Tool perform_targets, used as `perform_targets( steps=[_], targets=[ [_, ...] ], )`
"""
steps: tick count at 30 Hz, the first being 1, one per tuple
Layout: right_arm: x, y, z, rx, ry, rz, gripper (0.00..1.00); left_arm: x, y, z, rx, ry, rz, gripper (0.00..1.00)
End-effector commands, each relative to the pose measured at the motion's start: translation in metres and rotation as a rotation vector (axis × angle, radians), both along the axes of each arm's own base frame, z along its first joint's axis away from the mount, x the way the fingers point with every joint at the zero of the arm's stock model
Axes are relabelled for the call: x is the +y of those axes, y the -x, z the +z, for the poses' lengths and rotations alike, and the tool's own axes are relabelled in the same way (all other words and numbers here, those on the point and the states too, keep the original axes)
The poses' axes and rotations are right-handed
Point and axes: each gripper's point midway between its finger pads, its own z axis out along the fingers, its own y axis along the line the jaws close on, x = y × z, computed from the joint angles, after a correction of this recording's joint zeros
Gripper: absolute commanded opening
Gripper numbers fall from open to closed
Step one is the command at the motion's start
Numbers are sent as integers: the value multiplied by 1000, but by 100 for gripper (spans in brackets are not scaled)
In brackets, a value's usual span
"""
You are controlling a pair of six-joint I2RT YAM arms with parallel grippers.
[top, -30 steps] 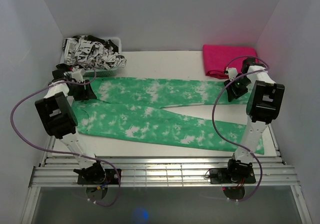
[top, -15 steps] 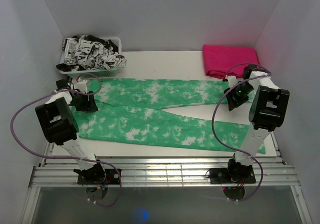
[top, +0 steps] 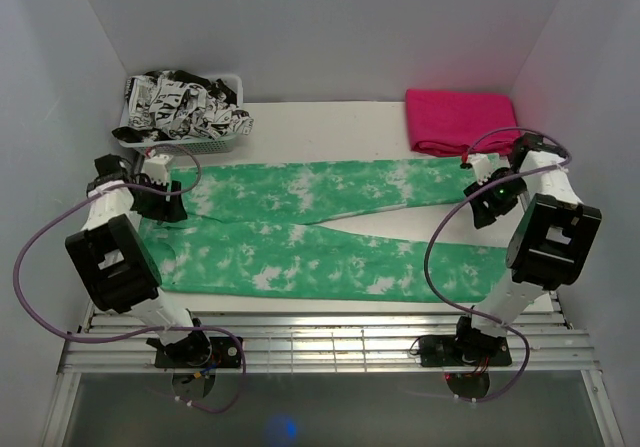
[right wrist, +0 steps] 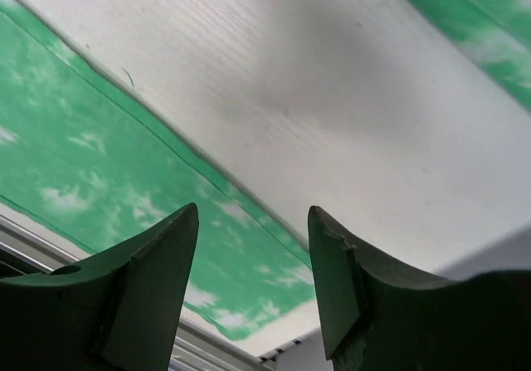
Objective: Fold and stack the trousers
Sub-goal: Flatten the trousers out
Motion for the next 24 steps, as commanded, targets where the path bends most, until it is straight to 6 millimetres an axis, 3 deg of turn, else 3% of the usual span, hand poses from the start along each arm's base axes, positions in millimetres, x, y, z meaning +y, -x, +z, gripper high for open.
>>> perform_targets(
  steps=[1,2,3,5,6,9,11,12,16,19,24],
  targets=[
    [-15,2,51,-139,6,146,62,-10,-9,73,-190,-5,-169,76],
    [-22,11,51,-140,10,166,62,-8,-11,91,-230,-24,-205,77],
    [-27,16,57,-177,35,249,60,-10,4,94,-211,-21,-272,77],
    [-32,37,56,-174,42,308,59,-6,11,107,-218,-27,-334,78],
    [-33,55,50,-171,67,396,58,-5,31,106,-178,-13,-385,78],
    [-36,95,34,-172,132,507,55,8,56,101,-118,14,-413,76],
    [-45,103,34,-232,243,608,53,19,67,96,-103,-26,-416,76],
    [-40,121,16,-200,236,640,52,20,79,91,-101,-34,-416,75],
    [-53,149,-5,-166,339,732,42,12,100,78,-102,-49,-462,75],
    [-69,158,-6,-142,373,721,39,4,108,72,-94,-22,-458,74],
    [-100,154,-2,-143,410,706,39,-1,116,67,-84,-12,-459,74]
  ],
)
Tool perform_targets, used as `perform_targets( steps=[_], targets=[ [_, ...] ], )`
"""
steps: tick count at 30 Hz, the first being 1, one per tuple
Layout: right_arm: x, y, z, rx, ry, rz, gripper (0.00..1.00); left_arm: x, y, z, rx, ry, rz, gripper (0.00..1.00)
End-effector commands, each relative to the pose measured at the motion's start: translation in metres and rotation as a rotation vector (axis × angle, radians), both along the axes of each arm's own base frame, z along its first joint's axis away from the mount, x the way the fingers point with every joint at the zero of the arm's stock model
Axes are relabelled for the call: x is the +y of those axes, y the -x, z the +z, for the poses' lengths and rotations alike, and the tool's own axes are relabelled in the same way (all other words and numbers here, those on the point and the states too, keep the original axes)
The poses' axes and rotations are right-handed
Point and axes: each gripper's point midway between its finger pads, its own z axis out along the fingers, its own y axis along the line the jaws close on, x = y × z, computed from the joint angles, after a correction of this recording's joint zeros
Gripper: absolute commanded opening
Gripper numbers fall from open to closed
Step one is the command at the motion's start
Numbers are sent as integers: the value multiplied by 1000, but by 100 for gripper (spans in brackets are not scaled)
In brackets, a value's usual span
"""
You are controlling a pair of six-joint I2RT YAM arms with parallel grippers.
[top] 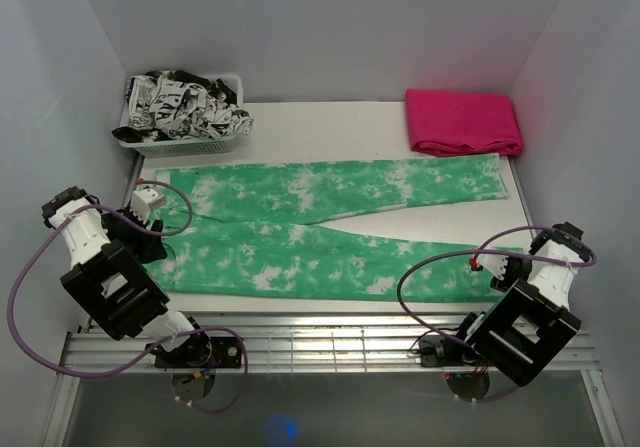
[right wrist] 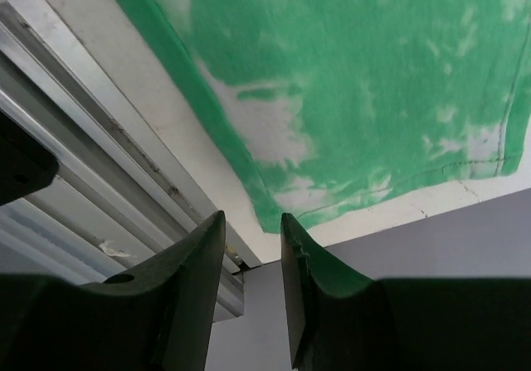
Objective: Fold and stack the trousers
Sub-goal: Flatten the trousers out
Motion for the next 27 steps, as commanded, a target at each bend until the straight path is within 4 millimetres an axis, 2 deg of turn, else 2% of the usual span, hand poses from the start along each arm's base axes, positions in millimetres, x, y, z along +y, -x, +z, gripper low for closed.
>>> perform_targets(
  steps=[1,6,12,19,20,25,27],
  targets=[
    [-39,-19,14,-52,127,148,39,-16,12,8,-17,26,-41,74],
    [-45,-11,4,-35,145,193,39,-14,14,5,-2,32,-33,74],
    [-55,-3,-3,-30,168,218,38,-4,8,10,-10,22,-11,74],
    [-54,1,-17,-23,158,201,38,2,10,4,7,36,16,74],
    [-50,4,-23,-16,148,206,38,4,11,3,6,29,15,74],
    [-45,5,-41,-39,180,243,38,31,25,-11,-27,-88,6,76],
    [-45,5,-48,-52,200,256,34,39,29,-11,-34,-93,9,76]
  ],
)
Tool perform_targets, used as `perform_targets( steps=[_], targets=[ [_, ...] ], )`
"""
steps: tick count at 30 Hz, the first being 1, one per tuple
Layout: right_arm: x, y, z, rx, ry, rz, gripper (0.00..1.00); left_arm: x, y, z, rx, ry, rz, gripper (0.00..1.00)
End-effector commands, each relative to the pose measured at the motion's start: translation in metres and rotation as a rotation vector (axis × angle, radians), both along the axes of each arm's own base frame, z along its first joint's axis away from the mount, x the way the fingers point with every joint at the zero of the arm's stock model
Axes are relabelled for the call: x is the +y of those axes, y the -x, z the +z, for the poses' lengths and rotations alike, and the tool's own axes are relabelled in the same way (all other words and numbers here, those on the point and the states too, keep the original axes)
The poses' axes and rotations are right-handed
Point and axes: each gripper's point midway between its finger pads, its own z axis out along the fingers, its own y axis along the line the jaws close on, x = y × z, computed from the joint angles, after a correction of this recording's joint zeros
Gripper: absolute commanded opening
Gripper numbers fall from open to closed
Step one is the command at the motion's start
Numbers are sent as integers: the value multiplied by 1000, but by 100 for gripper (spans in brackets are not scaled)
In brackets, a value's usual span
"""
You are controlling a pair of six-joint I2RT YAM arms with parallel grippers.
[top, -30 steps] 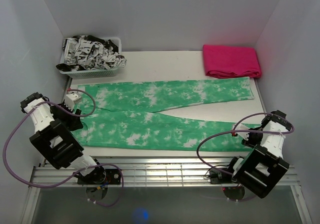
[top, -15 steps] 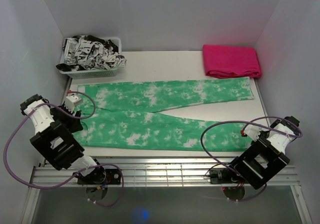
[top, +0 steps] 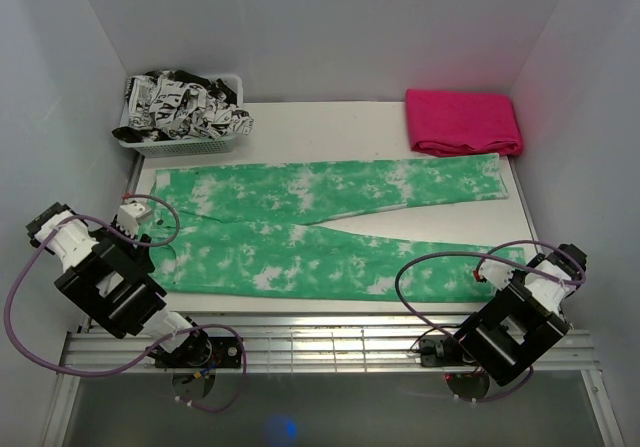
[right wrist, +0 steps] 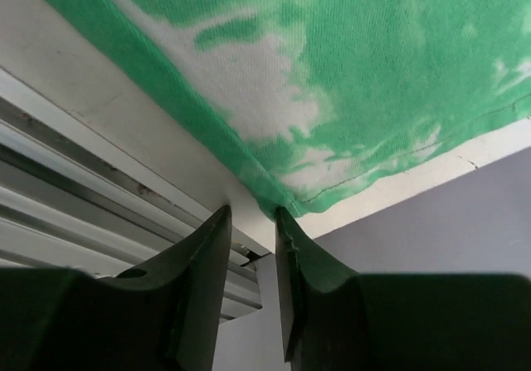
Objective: Fold and stack the trousers
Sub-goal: Flatten the trousers out
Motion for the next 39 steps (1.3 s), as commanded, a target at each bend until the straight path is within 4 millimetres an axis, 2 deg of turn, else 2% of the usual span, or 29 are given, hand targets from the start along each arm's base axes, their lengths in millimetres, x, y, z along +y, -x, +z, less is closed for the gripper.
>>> perform_targets(
  steps=[1,5,7,9,13,15,20,23,29,33,37,39],
  targets=[
    [0,-11,-17,40,83,406,32,14,5,5,-58,-64,-49,76],
    [-2,-16,-13,13,93,390,25,23,10,5,-63,-60,-69,76],
    [-7,-24,6,-5,81,382,25,24,12,2,-51,-51,-68,76],
    [-9,-35,28,-41,67,381,29,22,11,1,-56,-37,-72,76],
    [-4,-43,46,-77,51,435,38,20,6,3,-84,-21,-74,77],
    [-1,-43,46,-79,60,468,44,20,6,3,-84,-15,-66,77],
    [13,-29,25,-44,46,513,52,19,9,3,-73,-22,-67,76],
    [17,-30,13,-54,60,547,57,17,7,4,-80,-9,-67,76],
    [13,-29,-6,-37,61,552,58,16,8,6,-77,1,-55,77],
    [5,-35,-5,-38,70,539,56,15,9,7,-80,-8,-61,77],
    [7,-40,10,-59,41,540,54,15,10,6,-74,-12,-67,77],
    [7,-46,28,-82,45,557,54,15,10,5,-72,-8,-65,77]
  ],
)
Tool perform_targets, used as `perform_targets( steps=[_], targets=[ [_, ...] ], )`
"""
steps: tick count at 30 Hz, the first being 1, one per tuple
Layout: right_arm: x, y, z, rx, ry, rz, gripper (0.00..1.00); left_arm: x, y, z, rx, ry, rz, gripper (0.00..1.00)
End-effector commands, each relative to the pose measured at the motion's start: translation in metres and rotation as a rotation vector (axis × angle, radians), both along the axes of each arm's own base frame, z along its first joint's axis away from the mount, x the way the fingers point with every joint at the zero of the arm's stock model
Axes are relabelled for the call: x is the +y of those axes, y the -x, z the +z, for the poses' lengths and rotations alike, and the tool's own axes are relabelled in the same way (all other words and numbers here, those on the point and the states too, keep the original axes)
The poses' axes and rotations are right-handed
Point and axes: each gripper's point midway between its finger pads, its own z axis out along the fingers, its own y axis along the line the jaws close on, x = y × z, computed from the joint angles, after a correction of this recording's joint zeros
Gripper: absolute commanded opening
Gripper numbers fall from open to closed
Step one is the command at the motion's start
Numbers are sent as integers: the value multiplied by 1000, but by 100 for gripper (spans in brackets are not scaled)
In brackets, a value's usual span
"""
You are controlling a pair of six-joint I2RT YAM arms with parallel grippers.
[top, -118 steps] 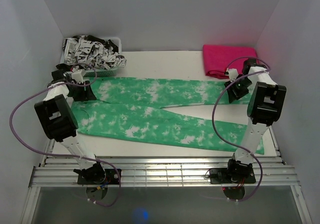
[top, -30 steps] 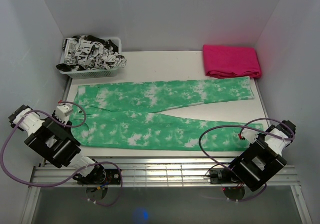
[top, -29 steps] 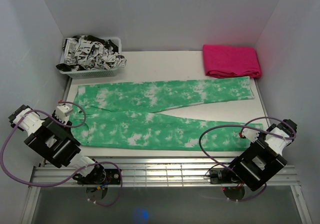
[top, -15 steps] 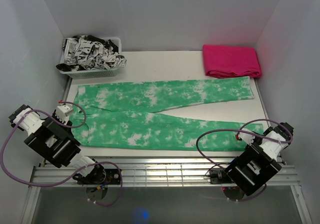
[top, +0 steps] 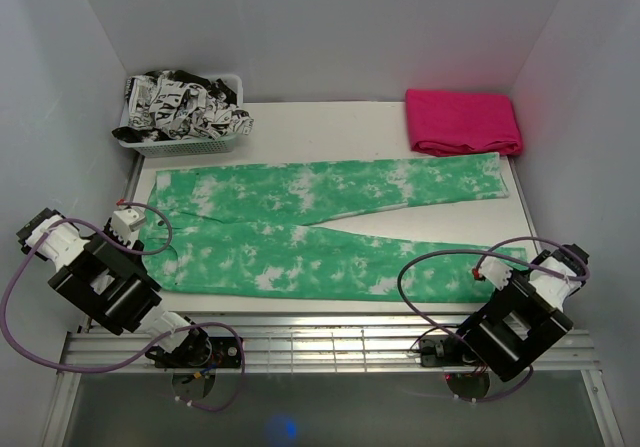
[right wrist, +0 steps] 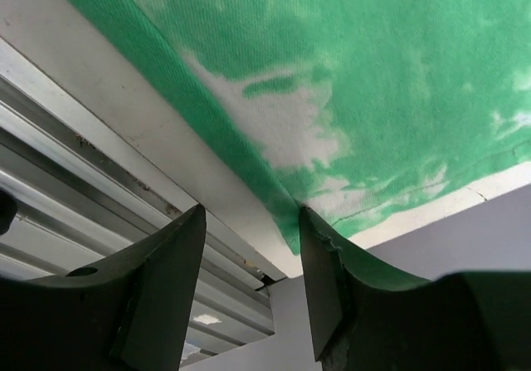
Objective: Fold and stack the trousers
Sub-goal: Flatten the trousers out, then fold the trousers
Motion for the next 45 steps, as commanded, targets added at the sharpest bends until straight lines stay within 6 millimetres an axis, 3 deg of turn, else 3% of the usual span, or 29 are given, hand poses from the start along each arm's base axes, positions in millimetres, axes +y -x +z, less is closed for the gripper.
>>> perform_targets(
  steps=[1,2,5,19,29,35,41,45],
  targets=[
    [-1,-38,35,-77,98,538,54,-10,1,11,-24,35,-19,77],
    [-1,-43,46,-100,106,549,54,-11,0,11,-27,37,-21,77],
    [3,-46,53,-127,129,598,53,-12,-1,11,-30,47,-18,77],
    [-17,-54,22,-84,146,614,55,-9,-3,16,-39,34,-7,77],
    [3,-35,-3,-48,130,650,52,-6,-3,17,-28,31,1,77],
    [1,-34,-10,-41,141,652,39,-2,2,12,-2,11,-15,73],
    [-2,-37,-10,-50,129,619,8,19,-6,11,-62,-92,-146,70],
    [-3,-38,-5,-50,129,611,8,30,1,2,-69,-212,-339,59]
  ],
)
